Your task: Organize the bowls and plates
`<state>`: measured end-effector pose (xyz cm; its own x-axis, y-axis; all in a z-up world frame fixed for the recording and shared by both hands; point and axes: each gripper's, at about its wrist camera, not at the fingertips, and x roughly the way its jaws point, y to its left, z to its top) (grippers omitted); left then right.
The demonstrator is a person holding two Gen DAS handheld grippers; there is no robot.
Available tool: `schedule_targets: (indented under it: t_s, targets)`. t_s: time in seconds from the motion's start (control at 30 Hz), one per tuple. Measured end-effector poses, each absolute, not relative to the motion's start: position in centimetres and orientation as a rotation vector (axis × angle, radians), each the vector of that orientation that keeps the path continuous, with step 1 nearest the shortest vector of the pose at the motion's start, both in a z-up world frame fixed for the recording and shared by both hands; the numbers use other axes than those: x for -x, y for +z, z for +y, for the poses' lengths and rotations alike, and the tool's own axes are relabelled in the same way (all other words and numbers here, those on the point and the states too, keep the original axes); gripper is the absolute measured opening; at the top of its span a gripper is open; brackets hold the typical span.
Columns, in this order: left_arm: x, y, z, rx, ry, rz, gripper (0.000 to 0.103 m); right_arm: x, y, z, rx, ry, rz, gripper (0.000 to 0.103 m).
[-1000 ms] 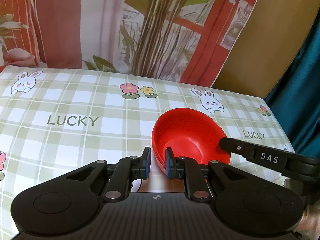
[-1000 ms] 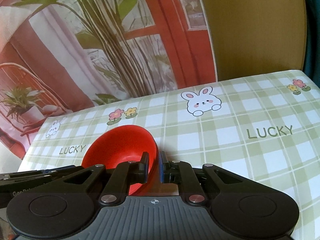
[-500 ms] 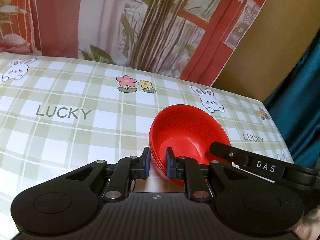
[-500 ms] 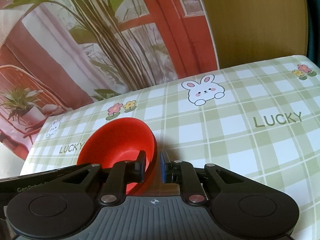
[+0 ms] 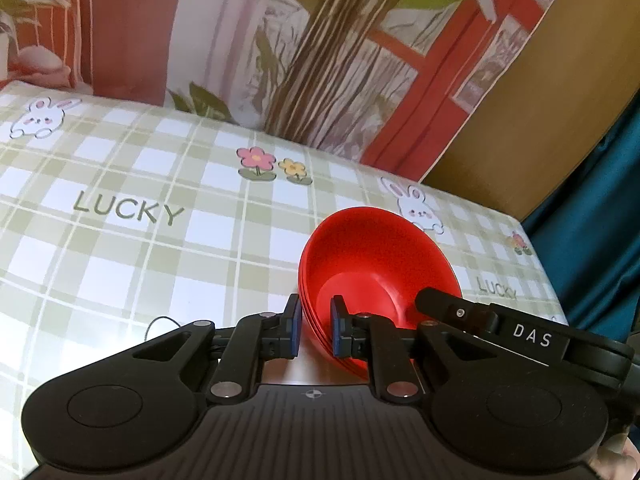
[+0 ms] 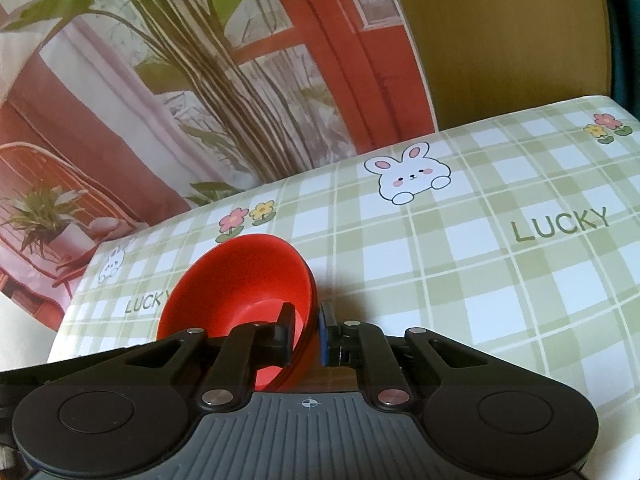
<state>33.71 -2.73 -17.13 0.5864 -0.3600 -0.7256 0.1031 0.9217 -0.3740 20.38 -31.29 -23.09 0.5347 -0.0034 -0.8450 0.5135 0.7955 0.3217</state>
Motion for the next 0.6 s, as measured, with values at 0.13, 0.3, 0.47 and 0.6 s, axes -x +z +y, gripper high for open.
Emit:
schedule_targets:
  t_s: [0.13,0.3,0.47,0.6]
  targets:
    - [-32.8,-15.8,-2.6,0.313,-0.265,0.882,0.016,-20.0,-21.9,-31.1,-0.604,-0.328,0.939,0.011]
    - [-31.3,-14.1,-2.2,0.331,-0.260,0.869,0.016,-19.5,-19.8,-30.6,-0.612,-0.324,0.897,0.011]
    - [-29.5,-12.8,-1.6,0.328,-0.244,0.871,0.016,-18.5,-17.9,-29.8,-0.628,-0.321,0.863,0.011]
    - [-27.6,-12.2,-1.2,0.318,-0.224,0.869,0.016,-17.7,-16.8,-28.7,-0.625,-0.309,0.849,0.011]
